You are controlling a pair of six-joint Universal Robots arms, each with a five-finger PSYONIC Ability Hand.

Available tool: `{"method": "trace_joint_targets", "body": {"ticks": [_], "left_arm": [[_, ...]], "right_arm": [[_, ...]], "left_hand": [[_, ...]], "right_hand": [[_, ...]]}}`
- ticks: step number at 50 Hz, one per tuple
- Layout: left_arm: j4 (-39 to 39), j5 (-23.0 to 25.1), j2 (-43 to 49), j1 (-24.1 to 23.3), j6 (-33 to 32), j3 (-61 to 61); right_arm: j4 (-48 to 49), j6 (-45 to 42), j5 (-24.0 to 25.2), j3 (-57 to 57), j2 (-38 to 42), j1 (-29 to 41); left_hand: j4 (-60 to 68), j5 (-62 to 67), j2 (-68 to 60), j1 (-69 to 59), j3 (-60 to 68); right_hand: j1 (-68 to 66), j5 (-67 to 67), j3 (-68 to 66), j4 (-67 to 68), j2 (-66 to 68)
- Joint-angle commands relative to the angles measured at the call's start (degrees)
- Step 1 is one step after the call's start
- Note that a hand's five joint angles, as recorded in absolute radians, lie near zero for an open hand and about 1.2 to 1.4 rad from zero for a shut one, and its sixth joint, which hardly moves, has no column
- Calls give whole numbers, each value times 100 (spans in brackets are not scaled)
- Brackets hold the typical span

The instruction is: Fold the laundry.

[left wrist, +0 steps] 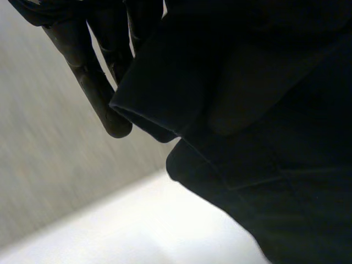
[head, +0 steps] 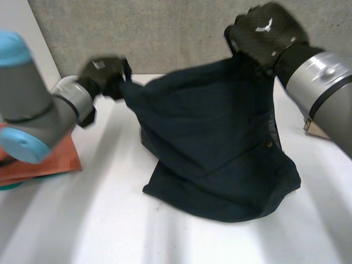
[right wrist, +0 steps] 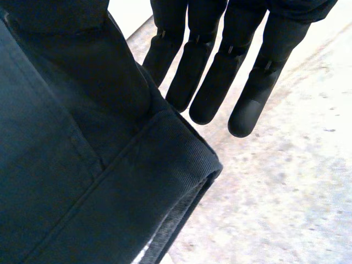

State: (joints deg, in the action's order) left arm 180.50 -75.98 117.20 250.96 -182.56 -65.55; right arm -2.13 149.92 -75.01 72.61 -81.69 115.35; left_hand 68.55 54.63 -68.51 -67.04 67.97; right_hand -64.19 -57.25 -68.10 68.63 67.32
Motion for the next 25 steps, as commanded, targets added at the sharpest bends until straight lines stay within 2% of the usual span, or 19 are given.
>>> {"method": "trace_joint_targets", "body": {"ticks": [1,11,16,20,25], "left_arm": [[187,-66,-1776,155,132,-99],[125,-137,-3097,129,361,77],[134,-435,-3843,102,353,147],[82,-532,-4169,94,353,305],[-59,-506,-4082,164,353,324]], "right_arm": [[-95,11,-356,-458,-558,-47],[-297,37,-787,-1003,-1569,-21],[-525,37,-945,-1232,-2043,32],[-622,37,-998,-1381,-2308,58],[-692,37,-998,-1487,-2256,-12]], "left_hand": [[1145,1537,-1149,-1296,1203],[1145,1537,-1149,-1296,1203],[1145,1537,-1149,-1296,1203],[1145,1537,-1149,-1296,1203],[1145,1537,-1149,-1296,1203]], "right_hand": [[-1581,-1275,-1190,1137,1268],[-1581,-1275,-1190,1137,1268],[-1581,-1275,-1190,1137,1268],[-1581,-1275,-1190,1137,1268],[-1581,-1275,-1190,1137,1268]]}}
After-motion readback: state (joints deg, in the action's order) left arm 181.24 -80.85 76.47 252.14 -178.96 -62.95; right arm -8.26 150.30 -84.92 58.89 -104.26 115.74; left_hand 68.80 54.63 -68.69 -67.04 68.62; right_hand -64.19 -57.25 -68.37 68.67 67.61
